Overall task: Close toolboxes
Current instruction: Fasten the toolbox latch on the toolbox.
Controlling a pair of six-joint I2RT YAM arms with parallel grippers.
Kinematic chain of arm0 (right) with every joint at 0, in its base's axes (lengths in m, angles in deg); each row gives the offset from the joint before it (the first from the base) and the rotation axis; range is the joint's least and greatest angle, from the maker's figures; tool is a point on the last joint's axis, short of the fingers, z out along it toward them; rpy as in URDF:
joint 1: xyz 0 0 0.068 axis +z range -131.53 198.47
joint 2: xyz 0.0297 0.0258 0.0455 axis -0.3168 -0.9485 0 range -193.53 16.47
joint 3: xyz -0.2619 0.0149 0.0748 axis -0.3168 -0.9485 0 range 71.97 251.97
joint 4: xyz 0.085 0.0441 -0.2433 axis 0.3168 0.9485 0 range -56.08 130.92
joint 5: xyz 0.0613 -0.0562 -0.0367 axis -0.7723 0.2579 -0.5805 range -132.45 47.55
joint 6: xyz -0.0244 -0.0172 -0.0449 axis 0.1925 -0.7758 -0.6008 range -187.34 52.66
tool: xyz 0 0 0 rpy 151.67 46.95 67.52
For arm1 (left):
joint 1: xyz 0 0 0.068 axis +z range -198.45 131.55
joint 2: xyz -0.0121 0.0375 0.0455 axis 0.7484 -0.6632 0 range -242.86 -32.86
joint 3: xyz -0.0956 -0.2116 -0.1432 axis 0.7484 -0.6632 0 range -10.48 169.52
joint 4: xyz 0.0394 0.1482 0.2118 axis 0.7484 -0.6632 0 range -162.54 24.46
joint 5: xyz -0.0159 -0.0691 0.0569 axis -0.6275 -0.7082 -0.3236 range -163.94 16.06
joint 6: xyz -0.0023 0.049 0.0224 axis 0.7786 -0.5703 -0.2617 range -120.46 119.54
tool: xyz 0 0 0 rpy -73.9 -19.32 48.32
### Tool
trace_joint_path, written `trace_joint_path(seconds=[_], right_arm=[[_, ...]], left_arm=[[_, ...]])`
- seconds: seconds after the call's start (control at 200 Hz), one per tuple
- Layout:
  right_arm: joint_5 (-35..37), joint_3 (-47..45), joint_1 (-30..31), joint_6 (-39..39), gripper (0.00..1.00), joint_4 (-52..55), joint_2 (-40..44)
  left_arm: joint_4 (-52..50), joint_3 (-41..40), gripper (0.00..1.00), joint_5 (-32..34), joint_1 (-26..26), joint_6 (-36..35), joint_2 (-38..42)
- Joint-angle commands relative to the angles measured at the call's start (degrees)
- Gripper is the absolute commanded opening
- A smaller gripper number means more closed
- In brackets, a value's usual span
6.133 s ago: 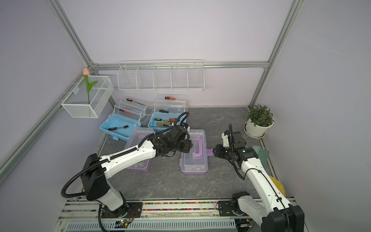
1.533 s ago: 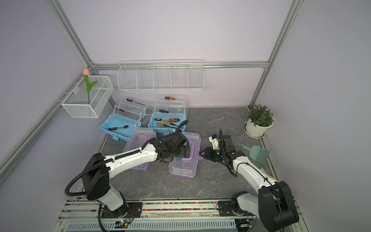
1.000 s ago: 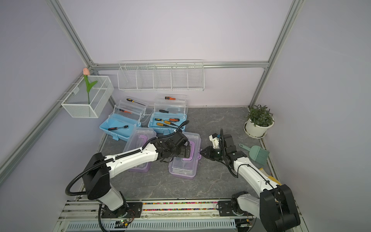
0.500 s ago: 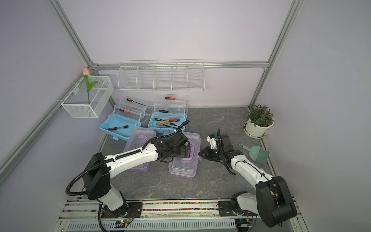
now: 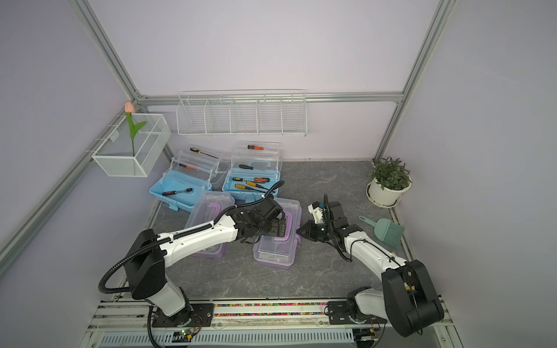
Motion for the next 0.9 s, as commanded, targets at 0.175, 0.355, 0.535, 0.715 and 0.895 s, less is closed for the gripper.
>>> trace_joint_path(seconds=[0.175,0.355,0.535,0.715,0.895], right_arm=[[16.6,6.1,-4.2,-11.0,0.1,19.3,4.3],[20.7,4.4,-2.1,-12.3,0.11,20.1,2.1],[17.3,4.3,1.4,-8.9,0.11,14.2,-2.6],[11.3,4.2,3.4,-5.5,0.11,7.1,-6.7],[4.8,3.5,4.5,-1.2,0.11,-0.9,-8.1]], left_arm=[[-1.4,0.7,0.98,-2.1,-2.0,1.0,-1.1],[-0.9,0.3,0.98,-2.2,-2.0,1.0,-1.1],[-0.1,0.4,0.98,-2.9,-2.0,1.0,-1.2],[2.7,-0.7,0.98,-4.4,-2.1,1.6,-1.0],[3.1,0.2,0.95,-5.3,-2.6,1.4,-2.6]])
